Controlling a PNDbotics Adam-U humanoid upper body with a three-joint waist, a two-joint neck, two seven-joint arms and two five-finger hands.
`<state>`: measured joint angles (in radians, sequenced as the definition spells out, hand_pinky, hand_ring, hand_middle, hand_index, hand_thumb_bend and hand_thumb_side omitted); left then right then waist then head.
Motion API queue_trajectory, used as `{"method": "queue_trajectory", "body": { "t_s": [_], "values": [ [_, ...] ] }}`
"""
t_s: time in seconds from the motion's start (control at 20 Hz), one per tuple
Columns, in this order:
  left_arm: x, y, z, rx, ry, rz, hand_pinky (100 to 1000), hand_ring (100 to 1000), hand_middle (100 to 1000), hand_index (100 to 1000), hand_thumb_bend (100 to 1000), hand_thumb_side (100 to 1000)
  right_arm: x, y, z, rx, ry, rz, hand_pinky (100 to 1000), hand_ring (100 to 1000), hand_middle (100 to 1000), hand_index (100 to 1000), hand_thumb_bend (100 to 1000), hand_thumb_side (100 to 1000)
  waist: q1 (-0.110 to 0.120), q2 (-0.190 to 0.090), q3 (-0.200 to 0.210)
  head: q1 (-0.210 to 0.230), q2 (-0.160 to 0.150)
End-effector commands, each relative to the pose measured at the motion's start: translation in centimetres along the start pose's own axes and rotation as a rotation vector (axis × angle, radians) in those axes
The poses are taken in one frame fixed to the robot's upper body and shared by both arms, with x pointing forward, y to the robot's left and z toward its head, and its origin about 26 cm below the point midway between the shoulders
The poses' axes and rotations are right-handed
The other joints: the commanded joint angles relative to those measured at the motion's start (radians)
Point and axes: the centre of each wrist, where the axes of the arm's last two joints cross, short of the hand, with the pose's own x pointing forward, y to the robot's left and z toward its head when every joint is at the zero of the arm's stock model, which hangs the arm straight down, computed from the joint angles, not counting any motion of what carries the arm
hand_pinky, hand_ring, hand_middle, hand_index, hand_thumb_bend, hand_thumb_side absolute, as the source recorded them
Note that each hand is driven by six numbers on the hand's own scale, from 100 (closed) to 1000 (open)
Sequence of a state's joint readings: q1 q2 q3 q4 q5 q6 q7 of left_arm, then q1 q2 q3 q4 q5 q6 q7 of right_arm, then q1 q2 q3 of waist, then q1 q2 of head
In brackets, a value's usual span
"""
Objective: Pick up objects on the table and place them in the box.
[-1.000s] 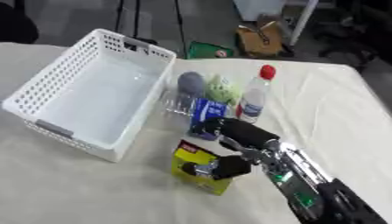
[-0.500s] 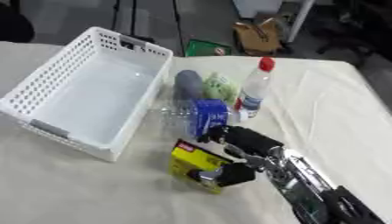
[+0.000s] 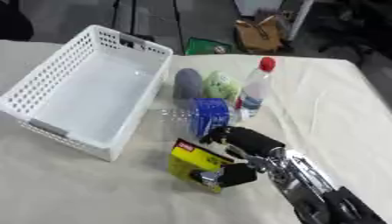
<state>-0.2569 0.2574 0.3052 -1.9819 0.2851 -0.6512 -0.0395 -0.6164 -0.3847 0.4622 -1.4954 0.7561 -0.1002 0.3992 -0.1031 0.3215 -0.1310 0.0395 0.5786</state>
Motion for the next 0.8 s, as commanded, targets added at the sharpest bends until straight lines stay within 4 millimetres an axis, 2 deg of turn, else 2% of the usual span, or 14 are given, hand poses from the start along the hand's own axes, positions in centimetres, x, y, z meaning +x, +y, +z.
{"method": "queue_trajectory", "body": {
  "t_s": [0.05,0.45,0.8],
  "values": [
    [0.39,0.02,-1.01,-0.023,-0.035,0.0,805,800,777,780,100,703,-0.5,-1.32,0.67,-0.023,0.016,0.032,909,947,771,888,561,897,0.006,-0.014,-0.003,-0.002,-0.011],
    [0.36,-0.1,-1.23,-0.029,-0.045,0.005,806,799,777,780,100,700,-0.39,-1.37,0.71,-0.022,0.02,0.029,910,947,766,886,555,895,0.009,-0.004,0.0,-0.002,-0.015],
    [0.31,-0.26,-1.32,-0.038,-0.053,0.01,806,800,777,780,100,699,-0.44,-1.56,0.88,-0.021,0.026,0.037,910,947,762,882,554,883,0.013,0.014,0.0,-0.006,-0.037]
  ]
}}
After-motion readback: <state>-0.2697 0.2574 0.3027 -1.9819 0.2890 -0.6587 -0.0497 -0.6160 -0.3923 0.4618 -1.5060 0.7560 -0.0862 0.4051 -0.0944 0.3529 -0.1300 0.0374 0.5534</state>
